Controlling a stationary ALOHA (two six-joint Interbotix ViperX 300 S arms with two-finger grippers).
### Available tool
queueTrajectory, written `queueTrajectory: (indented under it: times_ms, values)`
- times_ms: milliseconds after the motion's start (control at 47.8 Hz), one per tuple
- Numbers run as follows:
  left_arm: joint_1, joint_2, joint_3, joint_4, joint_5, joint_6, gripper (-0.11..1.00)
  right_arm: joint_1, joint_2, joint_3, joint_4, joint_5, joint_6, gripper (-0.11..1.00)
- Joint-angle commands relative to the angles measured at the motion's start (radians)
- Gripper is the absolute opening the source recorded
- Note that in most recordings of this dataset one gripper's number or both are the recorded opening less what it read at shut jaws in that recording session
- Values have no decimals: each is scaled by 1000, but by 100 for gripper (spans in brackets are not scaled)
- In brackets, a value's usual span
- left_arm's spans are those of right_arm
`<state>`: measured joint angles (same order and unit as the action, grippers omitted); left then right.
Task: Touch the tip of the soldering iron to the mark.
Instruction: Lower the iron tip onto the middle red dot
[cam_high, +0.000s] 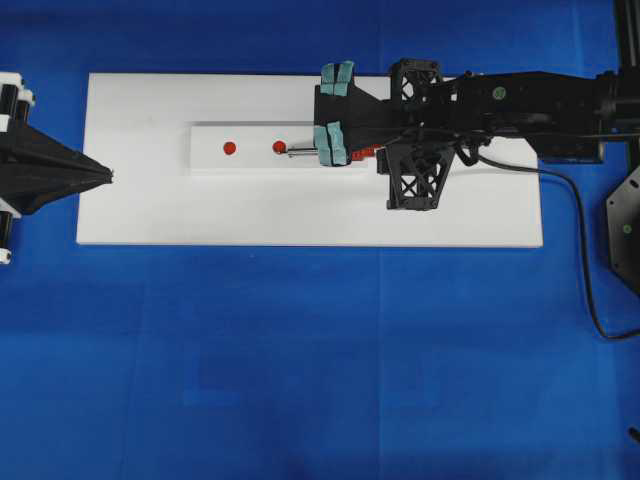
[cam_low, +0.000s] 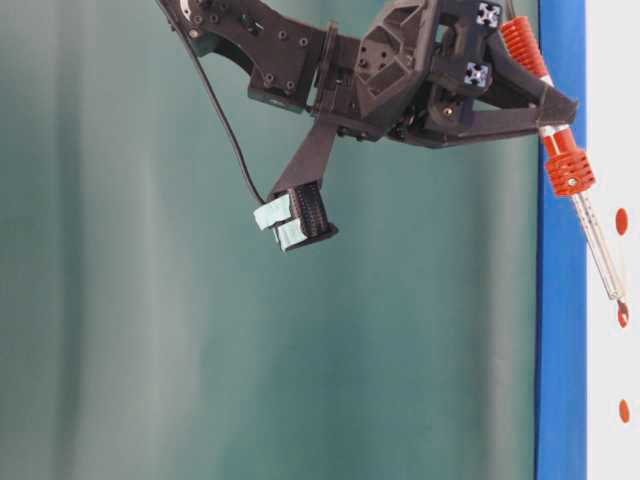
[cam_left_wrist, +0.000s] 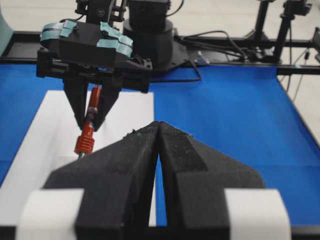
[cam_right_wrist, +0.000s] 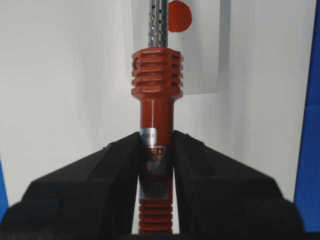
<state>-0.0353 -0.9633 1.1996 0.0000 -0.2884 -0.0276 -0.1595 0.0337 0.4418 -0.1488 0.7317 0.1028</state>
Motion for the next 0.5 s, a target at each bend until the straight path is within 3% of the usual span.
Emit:
queueTrajectory:
  times_ms: [0,481]
  values:
    - [3,8,-11,-2,-6,0,2,-2,-14,-9,0,-5,-2,7]
    - [3,5,-11,0,-6,-2,2,-2,-15,-15,0,-2,2,7]
